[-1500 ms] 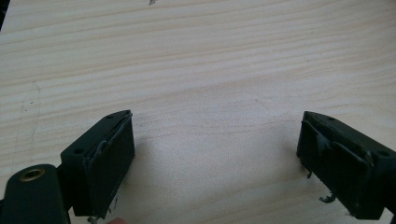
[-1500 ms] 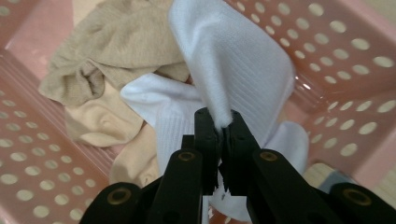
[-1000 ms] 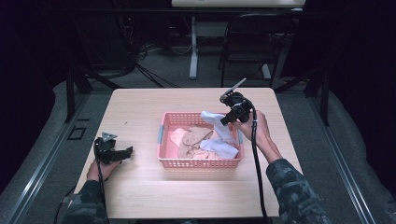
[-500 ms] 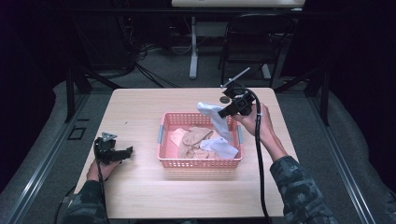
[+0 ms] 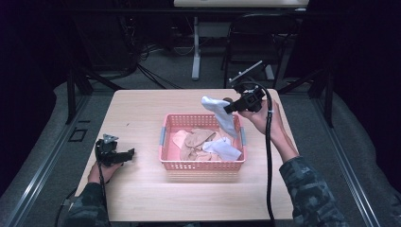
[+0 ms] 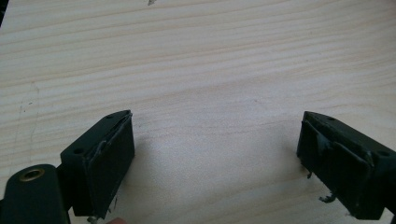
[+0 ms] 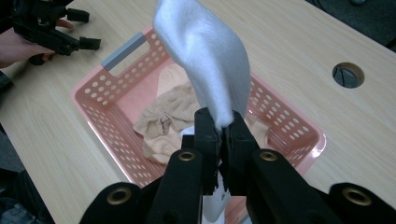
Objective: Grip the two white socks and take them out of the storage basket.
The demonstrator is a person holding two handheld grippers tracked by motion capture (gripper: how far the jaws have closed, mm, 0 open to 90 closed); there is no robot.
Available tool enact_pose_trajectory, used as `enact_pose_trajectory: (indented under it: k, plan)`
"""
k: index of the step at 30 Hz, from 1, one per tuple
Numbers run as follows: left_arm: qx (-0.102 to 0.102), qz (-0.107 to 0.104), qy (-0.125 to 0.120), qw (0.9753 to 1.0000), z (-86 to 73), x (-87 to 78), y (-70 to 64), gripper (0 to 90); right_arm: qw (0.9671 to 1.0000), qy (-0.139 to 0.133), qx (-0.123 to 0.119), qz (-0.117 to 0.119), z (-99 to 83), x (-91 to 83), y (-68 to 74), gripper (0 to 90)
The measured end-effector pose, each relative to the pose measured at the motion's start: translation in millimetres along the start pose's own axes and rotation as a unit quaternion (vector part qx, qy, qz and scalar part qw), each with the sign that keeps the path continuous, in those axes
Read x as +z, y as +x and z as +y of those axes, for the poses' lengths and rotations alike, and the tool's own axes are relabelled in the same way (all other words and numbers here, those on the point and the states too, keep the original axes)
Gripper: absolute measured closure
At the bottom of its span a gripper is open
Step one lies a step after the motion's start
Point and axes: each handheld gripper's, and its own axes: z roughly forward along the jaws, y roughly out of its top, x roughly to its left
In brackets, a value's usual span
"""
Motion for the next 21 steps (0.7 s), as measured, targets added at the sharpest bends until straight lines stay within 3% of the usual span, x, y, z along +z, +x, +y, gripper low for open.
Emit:
enact_pose_trajectory:
  k: [6, 21]
  plan:
    - [0.001, 0.0, 0.0, 1.0, 0.0, 0.0, 0.1, 10.9, 0.9999, -0.013, 0.002, -0.004, -2.4, -15.7, -0.4, 86.1]
    - [0.0, 0.0, 0.0, 1.0, -0.1, -0.2, -0.2, 10.9, 0.9985, -0.04, 0.023, -0.029, -24.3, -56.4, -25.4, 86.0]
